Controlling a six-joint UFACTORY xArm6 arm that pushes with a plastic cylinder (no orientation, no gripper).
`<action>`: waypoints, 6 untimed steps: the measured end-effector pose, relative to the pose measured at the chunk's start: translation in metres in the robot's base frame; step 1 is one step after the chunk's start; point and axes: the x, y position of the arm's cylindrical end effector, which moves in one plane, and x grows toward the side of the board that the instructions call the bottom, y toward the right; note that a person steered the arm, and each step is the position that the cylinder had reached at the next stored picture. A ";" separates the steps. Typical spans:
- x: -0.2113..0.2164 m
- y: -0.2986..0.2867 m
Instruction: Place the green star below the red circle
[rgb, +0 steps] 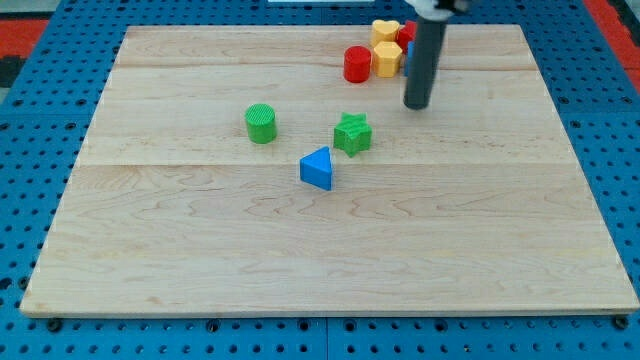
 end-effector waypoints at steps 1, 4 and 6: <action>0.057 -0.047; 0.062 -0.124; 0.000 -0.111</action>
